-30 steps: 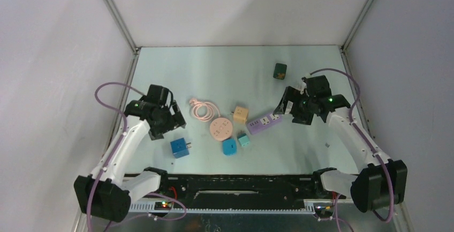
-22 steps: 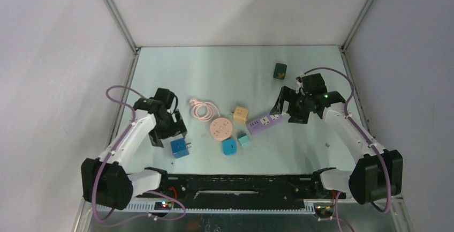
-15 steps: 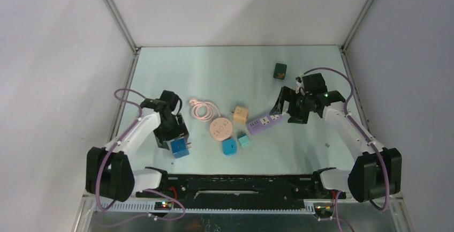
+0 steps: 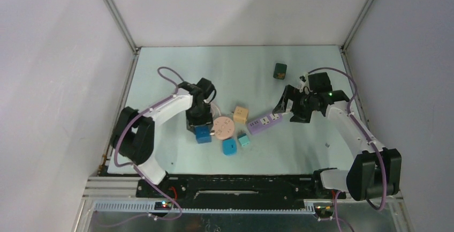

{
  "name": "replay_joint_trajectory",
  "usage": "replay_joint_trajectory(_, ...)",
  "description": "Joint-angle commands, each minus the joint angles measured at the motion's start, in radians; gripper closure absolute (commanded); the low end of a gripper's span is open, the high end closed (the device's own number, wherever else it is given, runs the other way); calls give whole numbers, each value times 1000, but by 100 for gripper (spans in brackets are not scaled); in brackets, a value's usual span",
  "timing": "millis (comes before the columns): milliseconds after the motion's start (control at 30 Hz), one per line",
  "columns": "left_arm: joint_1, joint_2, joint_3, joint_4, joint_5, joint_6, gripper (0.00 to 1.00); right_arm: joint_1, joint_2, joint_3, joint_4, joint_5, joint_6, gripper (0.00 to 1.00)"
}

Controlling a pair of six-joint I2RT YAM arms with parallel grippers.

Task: Insert the plug
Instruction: Pick up the plug from the center of the board.

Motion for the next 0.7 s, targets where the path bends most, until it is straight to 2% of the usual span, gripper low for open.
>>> replay_joint_trajectory(0, -54, 46, 132, -7, -25, 26, 51, -5, 3, 41, -7, -40, -20, 0)
replay_joint_trajectory(133, -55, 13, 104, 2, -51, 66, 48, -2, 8, 41, -4, -59, -23, 0)
replay_joint_trajectory(300, -75, -57, 75, -20, -145, 174, 50, 8, 26, 41, 4, -88, -28, 0)
replay_joint_trajectory(467, -124, -132, 58, -70, -313, 221, 53, 23, 54, 41, 22, -126, -22, 0)
replay_joint_trajectory(567, -164, -134, 62, -114, -444, 206, 53, 29, 64, 41, 37, -148, -12, 0)
replay_joint_trajectory(667, -218, -125, 93, -136, -511, 216, 53, 30, 66, 41, 53, -171, 0, 0)
